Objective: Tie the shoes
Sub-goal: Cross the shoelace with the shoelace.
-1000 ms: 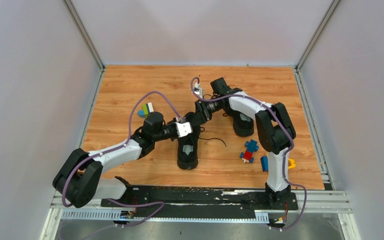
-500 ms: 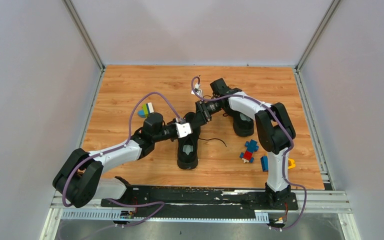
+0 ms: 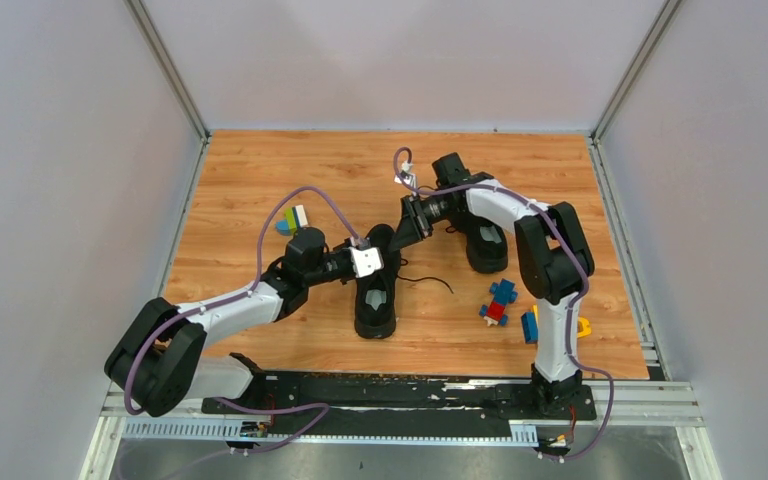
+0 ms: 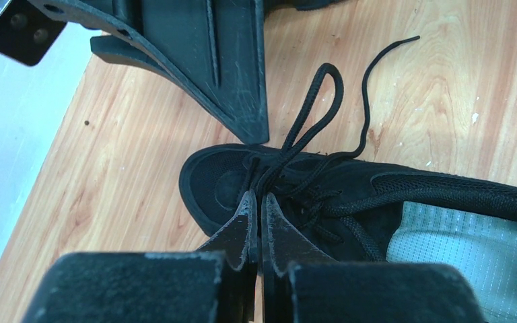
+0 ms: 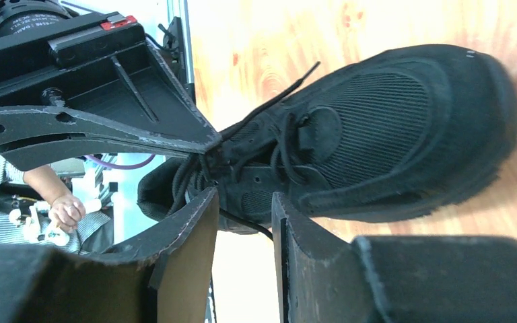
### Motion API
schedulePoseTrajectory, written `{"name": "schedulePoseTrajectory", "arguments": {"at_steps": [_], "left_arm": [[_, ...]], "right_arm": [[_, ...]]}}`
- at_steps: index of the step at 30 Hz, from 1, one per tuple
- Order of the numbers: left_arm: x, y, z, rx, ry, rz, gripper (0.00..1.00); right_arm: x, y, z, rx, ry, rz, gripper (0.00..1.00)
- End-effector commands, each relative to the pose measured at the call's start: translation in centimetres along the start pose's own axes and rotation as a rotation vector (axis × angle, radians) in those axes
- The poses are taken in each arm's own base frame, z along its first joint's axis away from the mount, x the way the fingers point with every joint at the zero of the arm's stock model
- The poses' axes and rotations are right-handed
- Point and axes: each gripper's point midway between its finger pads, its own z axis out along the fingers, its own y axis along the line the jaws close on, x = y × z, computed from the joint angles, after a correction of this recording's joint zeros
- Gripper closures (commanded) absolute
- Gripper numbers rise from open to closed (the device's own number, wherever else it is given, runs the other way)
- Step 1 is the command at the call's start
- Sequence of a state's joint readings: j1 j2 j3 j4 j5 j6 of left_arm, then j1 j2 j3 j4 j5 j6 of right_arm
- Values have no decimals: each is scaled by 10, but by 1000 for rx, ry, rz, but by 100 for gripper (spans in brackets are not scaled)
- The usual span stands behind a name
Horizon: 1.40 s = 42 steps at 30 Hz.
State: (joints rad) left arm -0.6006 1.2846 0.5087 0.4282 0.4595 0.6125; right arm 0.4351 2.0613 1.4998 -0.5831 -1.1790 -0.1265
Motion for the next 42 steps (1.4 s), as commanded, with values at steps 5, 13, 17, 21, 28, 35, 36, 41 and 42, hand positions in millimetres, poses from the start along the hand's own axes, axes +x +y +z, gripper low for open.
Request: {"name": "schedulePoseTrajectory", "arguments": {"at_steps": [5, 13, 17, 21, 28, 35, 36, 41, 42], "left_arm": [[-22, 13, -3, -49, -77, 47, 100], [-22, 13, -3, -54, -80, 52, 100], [-21, 12, -4, -53, -79, 58, 100], [-21, 13, -4, -58, -82, 60, 100], [-20, 13, -5, -63, -76, 59, 100], [-19, 12, -5, -59, -78, 53, 100], [-19, 12, -5, -59, -77, 52, 100], [-16, 9, -4, -53, -72, 52, 100], [-16, 10, -4, -53, -70, 50, 100]], "right_arm": [[-13, -13, 4, 45, -6, -63, 64], [-10, 3, 21, -19, 24, -101, 64], [-8, 14, 20, -85, 21, -102, 63], [-4, 18, 22, -124, 26, -88, 63], [1, 18, 25, -145, 39, -57, 63], [0, 18, 27, -163, 40, -36, 63], [0, 20, 27, -163, 41, -37, 63], [3, 25, 30, -193, 47, -32, 63], [5, 26, 31, -200, 50, -30, 63]]}}
